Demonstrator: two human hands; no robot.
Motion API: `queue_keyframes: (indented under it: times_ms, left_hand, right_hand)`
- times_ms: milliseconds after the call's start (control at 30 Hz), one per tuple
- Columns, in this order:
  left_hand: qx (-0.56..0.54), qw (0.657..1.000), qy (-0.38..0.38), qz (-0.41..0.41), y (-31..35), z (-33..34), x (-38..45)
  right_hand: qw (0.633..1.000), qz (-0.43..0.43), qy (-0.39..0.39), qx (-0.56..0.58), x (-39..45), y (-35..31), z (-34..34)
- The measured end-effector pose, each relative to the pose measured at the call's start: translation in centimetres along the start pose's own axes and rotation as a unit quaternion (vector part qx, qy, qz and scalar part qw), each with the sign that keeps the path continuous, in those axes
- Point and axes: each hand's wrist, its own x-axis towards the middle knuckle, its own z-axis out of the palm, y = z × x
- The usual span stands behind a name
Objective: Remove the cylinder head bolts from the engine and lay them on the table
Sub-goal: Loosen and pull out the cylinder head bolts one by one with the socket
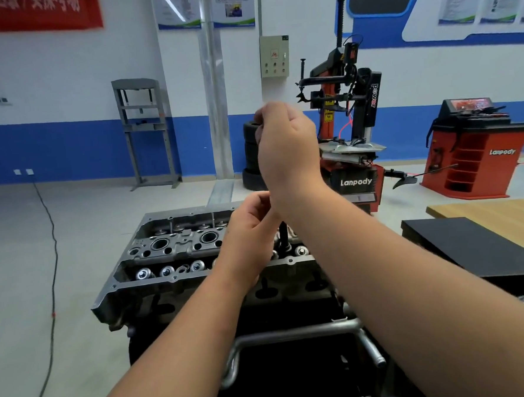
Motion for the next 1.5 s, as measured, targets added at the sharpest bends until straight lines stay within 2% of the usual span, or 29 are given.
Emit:
queue_keyframes:
  times_ms: [67, 133, 200, 267, 367, 467, 533, 567, 633, 700, 867, 1000, 1100, 1167, 1267, 1300, 1333, 1400, 1500]
  left_hand:
    - [-0.005, 1.0, 0.008, 0.0, 0.2, 0.1, -0.1]
    - [0.004, 1.0, 0.0, -0.008, 0.3, 0.0, -0.1]
    - [0.002, 1.0, -0.017, -0.019, 0.4, -0.1, -0.2]
    - [-0.002, 1.0, -0.026, -0.018, 0.5, -0.1, -0.3]
    - [0.011, 1.0, -0.018, -0.011, 0.6, 0.1, -0.3]
    - [0.036, 0.999, -0.014, -0.006, 0.4, 0.1, -0.3]
    - [0.013, 1.0, -0.014, 0.006, 0.2, 0.0, -0.3]
    - [0.004, 1.0, -0.01, 0.011, 0.2, 0.1, -0.4]
    - [0.002, 1.0, -0.007, 0.013, 0.2, 0.1, -0.5]
    - [0.009, 1.0, -0.013, 0.012, 0.2, 0.2, -0.5]
    - [0.041, 0.998, -0.031, 0.022, 0.2, 0.7, -0.5]
    - [0.085, 0.996, -0.01, 0.002, 0.9, 1.1, -0.4]
    - [0.231, 0.972, 0.006, 0.035, 1.7, 1.0, 0.5]
    - [0.308, 0.95, -0.005, 0.049, 2.5, 0.8, 1.2]
    - [0.358, 0.932, -0.016, 0.048, 3.2, 0.6, 2.1]
    - [0.362, 0.93, -0.014, 0.054, 3.4, 0.6, 2.2]
    - [0.36, 0.931, -0.007, 0.064, 3.7, 0.7, 2.2]
    - [0.32, 0.943, 0.02, 0.087, 4.6, 0.9, 2.5]
    - [0.224, 0.968, 0.076, 0.082, 6.4, 0.6, 3.5]
  right_hand:
    - [0.996, 0.045, -0.074, 0.022, 0.9, -0.2, -0.8]
    - [0.971, 0.115, -0.188, 0.093, 1.9, -0.5, -2.2]
    - [0.952, 0.145, -0.233, 0.132, 2.2, -0.6, -3.3]
    - [0.968, 0.141, -0.168, 0.119, 1.7, -0.3, -3.0]
    - [0.998, 0.052, 0.01, 0.043, -0.3, 0.9, -1.0]
    - [0.996, -0.001, 0.057, 0.068, -1.1, 1.7, 0.0]
    - [0.997, 0.026, 0.007, 0.076, -0.1, 1.3, -0.6]
    - [0.993, 0.061, -0.052, 0.086, 0.6, 1.0, -1.2]
    - [0.964, 0.14, -0.193, 0.119, 1.9, 0.5, -2.4]
    - [0.939, 0.177, -0.261, 0.135, 2.6, 0.4, -3.3]
    - [0.948, 0.158, -0.241, 0.135, 2.2, 0.8, -2.8]
    - [0.953, 0.162, -0.224, 0.12, 1.7, 0.5, -2.9]
    - [0.968, 0.16, -0.187, 0.055, 1.2, 0.5, -3.5]
    - [0.982, 0.14, -0.129, -0.011, 1.2, 0.8, -4.2]
    - [0.989, 0.109, -0.027, -0.095, 1.6, 1.5, -5.9]
    - [0.987, 0.106, -0.013, -0.124, 1.7, 1.8, -6.6]
    - [0.981, 0.113, -0.02, -0.154, 1.6, 2.2, -7.3]
    - [0.959, 0.146, -0.084, -0.226, 1.1, 3.2, -8.3]
    - [0.889, 0.159, -0.211, -0.375, -0.1, 4.5, -8.7]
